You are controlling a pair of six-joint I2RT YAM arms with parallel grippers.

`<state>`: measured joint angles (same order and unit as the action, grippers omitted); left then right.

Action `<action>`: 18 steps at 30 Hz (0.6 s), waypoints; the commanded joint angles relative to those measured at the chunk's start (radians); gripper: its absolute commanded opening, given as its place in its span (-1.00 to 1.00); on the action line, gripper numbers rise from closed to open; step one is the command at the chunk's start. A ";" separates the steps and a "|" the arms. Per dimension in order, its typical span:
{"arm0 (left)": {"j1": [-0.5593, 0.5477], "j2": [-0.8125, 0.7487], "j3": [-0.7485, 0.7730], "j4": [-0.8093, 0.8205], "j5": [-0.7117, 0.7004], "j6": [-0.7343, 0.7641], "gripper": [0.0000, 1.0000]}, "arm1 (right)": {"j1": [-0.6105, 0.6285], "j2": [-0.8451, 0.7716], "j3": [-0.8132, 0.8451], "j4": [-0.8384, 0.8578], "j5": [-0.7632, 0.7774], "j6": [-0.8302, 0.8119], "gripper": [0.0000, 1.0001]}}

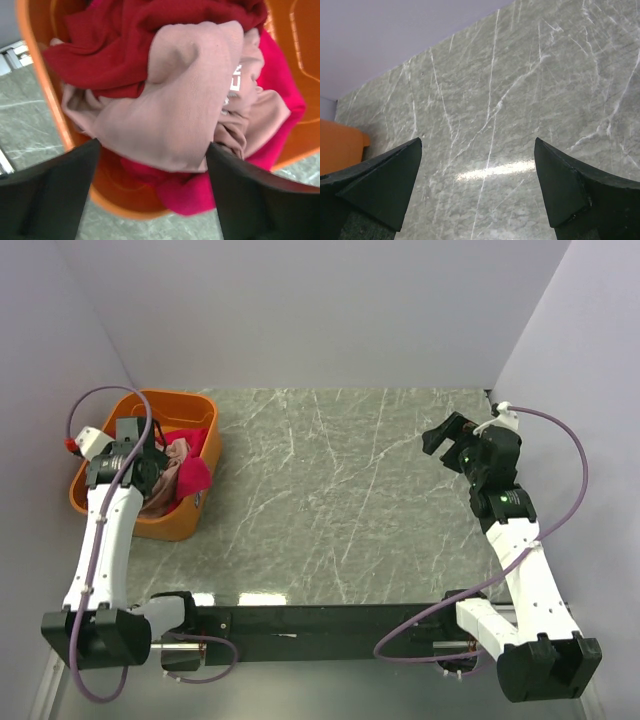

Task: Fold and stack the t-shirts
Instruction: Grab the tshirt from the pile

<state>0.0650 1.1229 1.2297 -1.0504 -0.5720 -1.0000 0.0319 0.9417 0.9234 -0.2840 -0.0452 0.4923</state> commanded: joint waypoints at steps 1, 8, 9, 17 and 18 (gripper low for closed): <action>0.009 0.041 -0.015 0.078 0.006 0.000 0.71 | -0.004 0.011 0.009 0.026 -0.007 -0.024 0.97; 0.015 0.100 0.046 0.072 -0.037 -0.035 -0.99 | -0.003 0.017 0.005 0.034 -0.025 -0.031 0.93; 0.016 0.089 0.066 0.087 -0.035 -0.014 -0.99 | -0.003 0.016 0.005 0.035 -0.028 -0.032 0.92; 0.015 -0.049 0.221 0.384 -0.051 0.119 -0.99 | -0.004 0.002 -0.009 0.052 -0.056 -0.037 0.90; 0.015 -0.043 0.253 0.397 -0.063 0.153 -0.99 | -0.004 0.000 -0.009 0.054 -0.053 -0.038 0.89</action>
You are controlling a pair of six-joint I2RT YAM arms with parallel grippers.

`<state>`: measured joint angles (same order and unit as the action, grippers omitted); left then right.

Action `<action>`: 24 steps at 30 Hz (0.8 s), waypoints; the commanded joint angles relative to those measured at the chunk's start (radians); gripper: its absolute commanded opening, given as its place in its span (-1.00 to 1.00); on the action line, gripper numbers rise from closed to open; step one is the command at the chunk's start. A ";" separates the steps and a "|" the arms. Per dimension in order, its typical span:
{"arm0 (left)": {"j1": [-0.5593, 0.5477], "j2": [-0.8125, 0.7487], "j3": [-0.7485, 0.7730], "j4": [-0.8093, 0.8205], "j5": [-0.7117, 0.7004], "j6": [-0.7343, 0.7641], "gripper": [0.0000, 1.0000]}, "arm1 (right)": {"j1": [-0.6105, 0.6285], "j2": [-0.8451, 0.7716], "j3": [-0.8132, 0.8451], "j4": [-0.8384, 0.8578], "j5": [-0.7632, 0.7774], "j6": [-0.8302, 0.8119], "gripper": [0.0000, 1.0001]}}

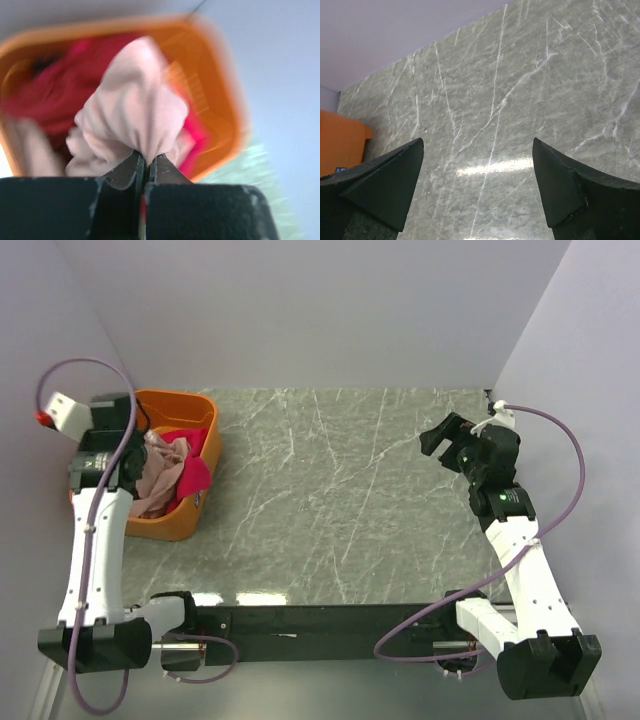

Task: Fold and stack the t-shirts
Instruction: Grab the tshirt from the pile

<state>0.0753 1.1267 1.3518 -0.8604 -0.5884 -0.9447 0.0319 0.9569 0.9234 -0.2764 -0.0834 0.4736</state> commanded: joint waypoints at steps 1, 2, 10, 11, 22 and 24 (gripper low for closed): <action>0.004 -0.036 0.168 0.211 -0.059 0.112 -0.99 | -0.004 -0.014 -0.009 0.048 -0.013 -0.020 0.89; 0.004 -0.007 0.249 0.213 -0.085 0.124 -0.99 | -0.004 -0.017 -0.011 0.051 -0.015 -0.020 0.89; 0.004 0.085 0.435 0.480 0.113 0.345 -0.99 | -0.004 -0.007 -0.023 0.077 -0.047 -0.023 0.89; 0.004 0.111 0.484 0.494 0.122 0.353 -0.99 | -0.003 -0.009 -0.023 0.080 -0.046 -0.023 0.89; -0.191 0.359 0.700 0.679 0.592 0.449 -0.99 | -0.003 0.019 -0.046 0.129 -0.038 -0.003 0.89; -0.305 0.418 0.785 0.667 0.463 0.573 -0.99 | -0.003 0.034 -0.038 0.114 -0.036 -0.003 0.89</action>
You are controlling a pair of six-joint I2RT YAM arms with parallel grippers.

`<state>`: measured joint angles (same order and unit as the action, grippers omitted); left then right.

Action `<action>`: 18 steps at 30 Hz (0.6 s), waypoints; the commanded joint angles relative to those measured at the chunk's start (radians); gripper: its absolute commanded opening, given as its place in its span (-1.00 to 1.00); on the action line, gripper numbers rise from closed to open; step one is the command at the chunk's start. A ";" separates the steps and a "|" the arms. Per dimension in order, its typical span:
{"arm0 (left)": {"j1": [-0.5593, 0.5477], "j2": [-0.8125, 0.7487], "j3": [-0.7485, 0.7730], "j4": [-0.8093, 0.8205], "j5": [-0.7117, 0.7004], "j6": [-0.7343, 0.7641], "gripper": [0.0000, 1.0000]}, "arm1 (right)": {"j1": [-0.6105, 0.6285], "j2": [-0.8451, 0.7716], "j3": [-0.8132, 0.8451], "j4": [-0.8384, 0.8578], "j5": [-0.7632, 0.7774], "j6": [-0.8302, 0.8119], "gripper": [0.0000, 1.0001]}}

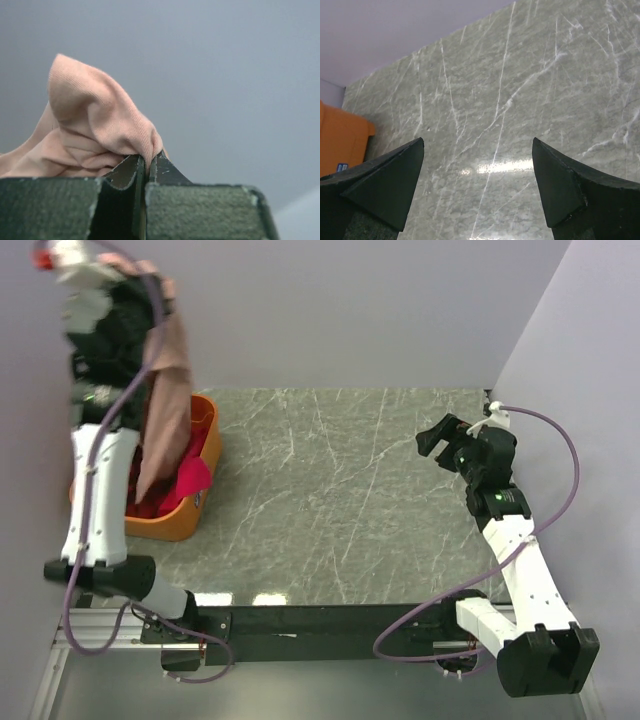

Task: Fold and stack the t-shirts
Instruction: Grab the tshirt from the pile, then move the tshirt to the center of the board

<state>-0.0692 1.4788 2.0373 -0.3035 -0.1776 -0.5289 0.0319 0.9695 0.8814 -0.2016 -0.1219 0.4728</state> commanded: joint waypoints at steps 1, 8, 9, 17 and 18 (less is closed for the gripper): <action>-0.243 0.121 0.125 0.116 0.034 0.179 -0.99 | -0.004 0.024 0.011 0.033 0.014 -0.002 0.89; -0.428 0.279 0.334 0.243 0.092 0.159 -0.99 | -0.003 0.014 0.013 -0.007 0.042 0.012 0.89; -0.451 0.285 0.336 0.271 0.083 0.179 -0.99 | -0.003 0.003 0.011 -0.012 0.045 0.013 0.89; -0.570 0.317 0.380 0.455 -0.005 0.115 -0.99 | -0.004 -0.064 0.025 -0.120 0.149 0.023 0.89; -0.570 0.327 0.397 0.451 -0.005 0.106 -0.99 | -0.003 -0.068 0.030 -0.130 0.159 0.024 0.89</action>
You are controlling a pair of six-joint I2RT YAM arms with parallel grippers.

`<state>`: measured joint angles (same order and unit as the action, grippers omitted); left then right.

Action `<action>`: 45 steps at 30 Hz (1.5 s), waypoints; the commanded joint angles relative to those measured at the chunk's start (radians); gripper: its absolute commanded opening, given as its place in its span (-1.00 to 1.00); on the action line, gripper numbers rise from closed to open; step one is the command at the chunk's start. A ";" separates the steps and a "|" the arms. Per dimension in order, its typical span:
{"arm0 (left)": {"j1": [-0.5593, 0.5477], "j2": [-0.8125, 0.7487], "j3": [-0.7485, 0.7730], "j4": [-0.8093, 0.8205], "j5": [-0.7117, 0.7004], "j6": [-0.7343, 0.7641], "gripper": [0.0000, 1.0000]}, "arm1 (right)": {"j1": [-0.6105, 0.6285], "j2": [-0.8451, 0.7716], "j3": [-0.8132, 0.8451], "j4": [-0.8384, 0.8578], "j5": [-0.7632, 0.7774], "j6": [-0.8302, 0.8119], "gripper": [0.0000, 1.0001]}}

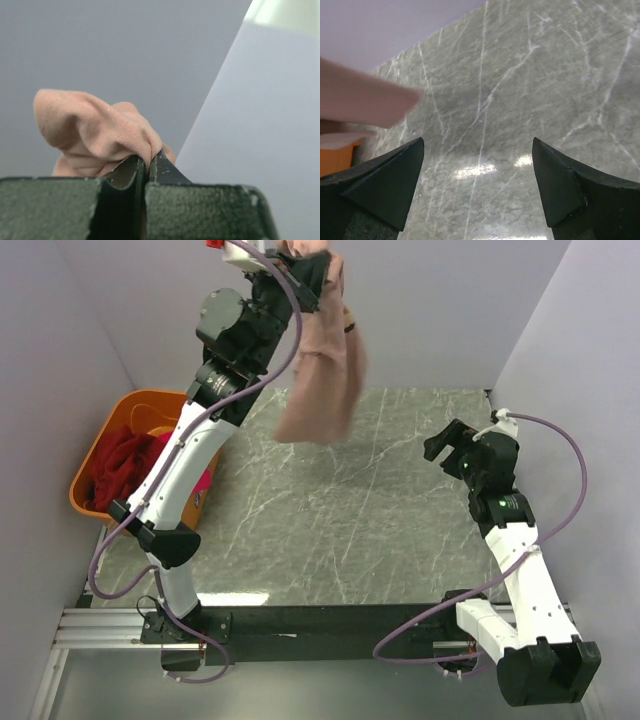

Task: Fold and stack the t-shirts
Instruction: Move the tshirt to the center of the board, then flatten the tshirt out

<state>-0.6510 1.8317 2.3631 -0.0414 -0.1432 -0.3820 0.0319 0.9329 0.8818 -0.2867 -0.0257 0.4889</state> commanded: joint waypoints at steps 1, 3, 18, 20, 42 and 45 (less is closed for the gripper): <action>0.011 -0.002 0.097 0.178 -0.032 -0.050 -0.99 | -0.004 -0.035 0.032 -0.055 0.066 0.008 0.89; 0.011 0.003 0.078 0.192 -0.024 -0.080 -0.99 | -0.004 -0.048 0.037 -0.086 0.076 0.008 0.89; 0.238 -0.109 -0.896 -0.141 -0.047 -0.406 0.24 | -0.004 0.000 0.033 -0.290 0.107 -0.006 0.95; 0.241 -0.149 -0.997 -0.166 -0.079 -0.414 0.99 | -0.003 0.033 0.019 -0.281 0.039 -0.001 0.95; 0.225 0.032 -1.081 -0.149 0.208 -0.339 0.77 | -0.021 0.211 -0.112 -0.376 0.156 0.198 0.93; 0.218 0.082 -1.050 -0.172 0.182 -0.344 0.59 | -0.064 0.227 -0.133 -0.341 0.110 0.197 0.90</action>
<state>-0.4225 1.8965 1.2430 -0.2134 0.0204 -0.7444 0.0143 1.1496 0.7753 -0.6693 0.1059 0.6647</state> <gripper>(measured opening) 0.825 0.957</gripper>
